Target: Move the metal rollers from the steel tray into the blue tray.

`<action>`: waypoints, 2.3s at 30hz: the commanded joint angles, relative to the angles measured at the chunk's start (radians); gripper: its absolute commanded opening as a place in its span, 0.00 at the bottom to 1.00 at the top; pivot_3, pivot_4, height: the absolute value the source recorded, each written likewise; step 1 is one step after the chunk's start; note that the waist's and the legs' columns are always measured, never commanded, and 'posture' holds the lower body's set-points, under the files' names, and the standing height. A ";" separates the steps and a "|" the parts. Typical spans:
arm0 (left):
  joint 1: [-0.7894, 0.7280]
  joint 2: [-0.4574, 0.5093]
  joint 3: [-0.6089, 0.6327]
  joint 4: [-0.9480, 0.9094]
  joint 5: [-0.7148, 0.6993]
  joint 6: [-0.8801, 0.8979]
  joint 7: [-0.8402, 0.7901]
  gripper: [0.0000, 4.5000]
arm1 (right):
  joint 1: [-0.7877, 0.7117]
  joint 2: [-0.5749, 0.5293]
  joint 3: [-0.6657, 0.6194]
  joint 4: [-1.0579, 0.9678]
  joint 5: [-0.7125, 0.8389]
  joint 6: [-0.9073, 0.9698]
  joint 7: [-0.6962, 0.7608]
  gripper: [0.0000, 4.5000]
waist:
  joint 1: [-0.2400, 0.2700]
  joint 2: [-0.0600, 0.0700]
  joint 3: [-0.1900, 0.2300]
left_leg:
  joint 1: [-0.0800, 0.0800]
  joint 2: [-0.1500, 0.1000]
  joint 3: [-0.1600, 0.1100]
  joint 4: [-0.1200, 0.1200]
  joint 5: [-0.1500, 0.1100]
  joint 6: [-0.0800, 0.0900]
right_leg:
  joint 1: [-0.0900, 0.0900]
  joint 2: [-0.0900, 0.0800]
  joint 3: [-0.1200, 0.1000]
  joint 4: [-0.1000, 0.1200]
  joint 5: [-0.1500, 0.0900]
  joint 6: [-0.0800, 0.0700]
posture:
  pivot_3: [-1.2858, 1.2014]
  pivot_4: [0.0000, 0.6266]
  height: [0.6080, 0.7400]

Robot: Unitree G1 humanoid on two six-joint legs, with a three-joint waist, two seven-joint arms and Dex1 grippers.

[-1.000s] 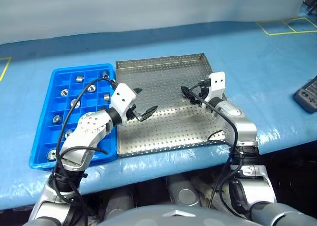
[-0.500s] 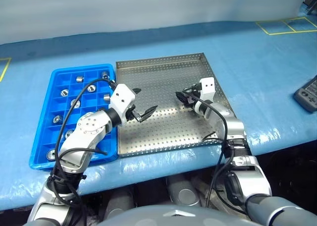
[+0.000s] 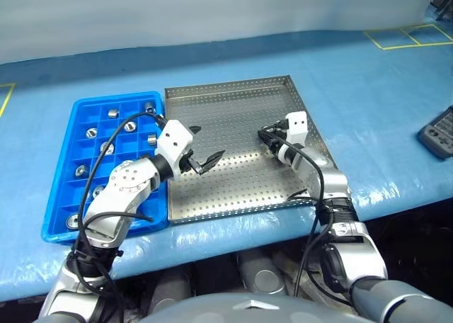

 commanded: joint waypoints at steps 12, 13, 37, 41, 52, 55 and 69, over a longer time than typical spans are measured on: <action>0.064 0.014 0.058 -0.079 -0.001 0.004 0.026 1.00 | 0.088 -0.014 0.008 -0.363 0.034 0.076 0.000 0.39 | 0.009 0.000 0.000 | 0.000 0.000 0.001 0.003 -0.001 0.001 | 0.000 0.000 0.001 0.000 -0.002 0.006 | 0.43 0.24 1.00; 0.069 0.021 0.063 -0.085 -0.001 0.007 0.023 1.00 | 0.092 -0.013 0.010 -0.386 0.037 0.085 0.001 0.39 | 0.011 0.000 0.000 | 0.000 0.000 0.001 0.003 -0.001 0.001 | 0.000 0.000 0.001 0.000 -0.002 0.006 | 0.44 0.24 1.00; 0.762 0.058 0.841 -0.611 -0.101 0.251 0.081 1.00 | -0.012 0.056 0.561 -0.625 0.119 0.175 0.474 0.39 | 0.183 -0.004 0.002 | 0.000 0.007 -0.002 0.005 -0.005 -0.003 | -0.001 0.000 -0.004 0.000 -0.005 0.001 | 0.60 0.24 1.00; 0.902 -0.004 0.861 -0.620 -0.130 0.166 0.112 1.00 | -0.046 0.103 0.621 -0.539 0.097 0.146 0.514 0.39 | 0.254 -0.006 0.001 | -0.001 0.006 -0.007 0.005 -0.006 -0.004 | 0.000 -0.002 -0.012 -0.001 -0.009 -0.005 | 0.62 0.24 1.00; 1.002 -0.021 0.738 -0.620 -0.154 0.054 0.235 1.00 | -0.118 0.189 0.642 -0.289 0.007 0.051 0.549 0.39 | 0.315 -0.005 0.002 | -0.001 0.007 -0.022 0.004 -0.004 -0.011 | 0.005 -0.002 -0.031 0.001 -0.016 -0.014 | 0.64 0.24 1.00; 0.987 -0.005 0.728 -0.620 -0.161 0.063 0.248 1.00 | -0.127 0.196 0.635 -0.245 -0.016 0.032 0.542 0.39 | 0.317 -0.005 0.002 | 0.000 0.007 -0.024 0.003 -0.004 -0.013 | 0.004 0.000 -0.033 0.001 -0.017 -0.016 | 0.64 0.24 1.00; 0.931 0.059 0.712 -0.620 -0.187 0.103 0.268 1.00 | -0.126 0.209 0.596 -0.211 -0.058 0.014 0.531 0.83 | 0.316 -0.007 0.001 | 0.001 0.008 -0.024 -0.007 -0.002 -0.018 | 0.001 0.001 -0.034 0.001 -0.019 -0.021 | 0.62 0.24 1.00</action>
